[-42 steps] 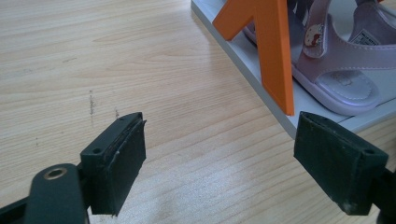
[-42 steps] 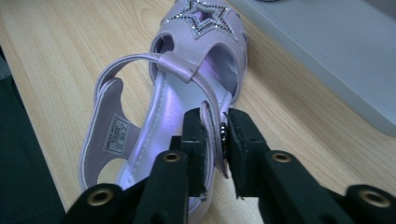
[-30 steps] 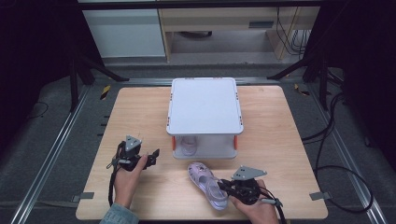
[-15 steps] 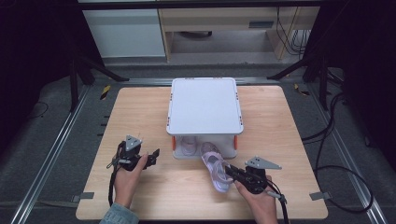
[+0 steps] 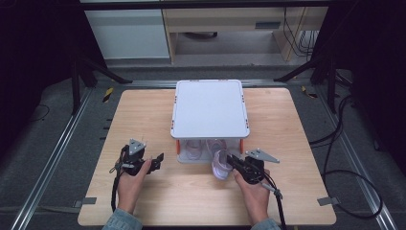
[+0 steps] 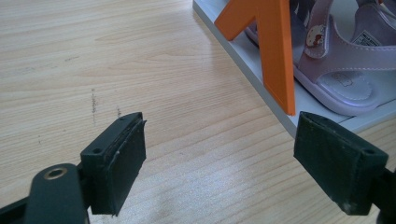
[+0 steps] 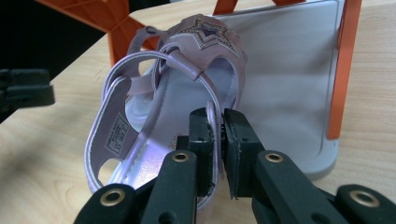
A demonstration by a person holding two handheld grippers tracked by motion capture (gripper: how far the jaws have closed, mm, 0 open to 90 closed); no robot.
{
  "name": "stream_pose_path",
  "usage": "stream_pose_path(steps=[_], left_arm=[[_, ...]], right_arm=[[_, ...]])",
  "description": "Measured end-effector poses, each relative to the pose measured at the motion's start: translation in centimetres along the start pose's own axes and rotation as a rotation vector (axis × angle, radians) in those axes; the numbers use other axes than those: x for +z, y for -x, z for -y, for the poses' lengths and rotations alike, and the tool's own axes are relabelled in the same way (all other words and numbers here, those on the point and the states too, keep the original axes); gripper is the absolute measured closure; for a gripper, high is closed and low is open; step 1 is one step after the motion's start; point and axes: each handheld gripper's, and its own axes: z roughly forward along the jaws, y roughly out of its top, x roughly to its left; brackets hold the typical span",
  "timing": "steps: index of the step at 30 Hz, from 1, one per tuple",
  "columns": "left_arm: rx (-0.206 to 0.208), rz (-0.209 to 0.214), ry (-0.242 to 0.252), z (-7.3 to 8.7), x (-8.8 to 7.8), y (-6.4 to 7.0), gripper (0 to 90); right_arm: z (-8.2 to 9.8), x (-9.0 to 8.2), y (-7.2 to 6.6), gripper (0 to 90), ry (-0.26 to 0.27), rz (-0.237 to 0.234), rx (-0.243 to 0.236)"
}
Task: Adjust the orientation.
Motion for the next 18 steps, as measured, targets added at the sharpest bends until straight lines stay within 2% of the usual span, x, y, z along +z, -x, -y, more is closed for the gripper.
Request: stream_pose_path(steps=[5, 10, 15, 18], left_arm=[[0.001, 0.003, -0.002, 0.0, 0.0, 0.0, 15.9], [-0.001, 0.005, -0.001, 0.0, 0.0, 0.0, 15.9], [0.0, 0.005, -0.002, 0.0, 0.0, 0.1, 15.9], [-0.001, 0.006, -0.002, 0.0, 0.0, 0.1, 15.9]], right_arm=[[-0.2, 0.8, 0.1, 82.3, 0.015, 0.013, 0.018], [-0.3, 1.4, 0.4, 82.2, 0.052, 0.012, 0.068], [-0.3, 1.9, 0.5, 82.2, 0.056, 0.016, 0.095], [-0.1, 2.4, 0.7, 82.2, 0.066, 0.013, 0.13]])
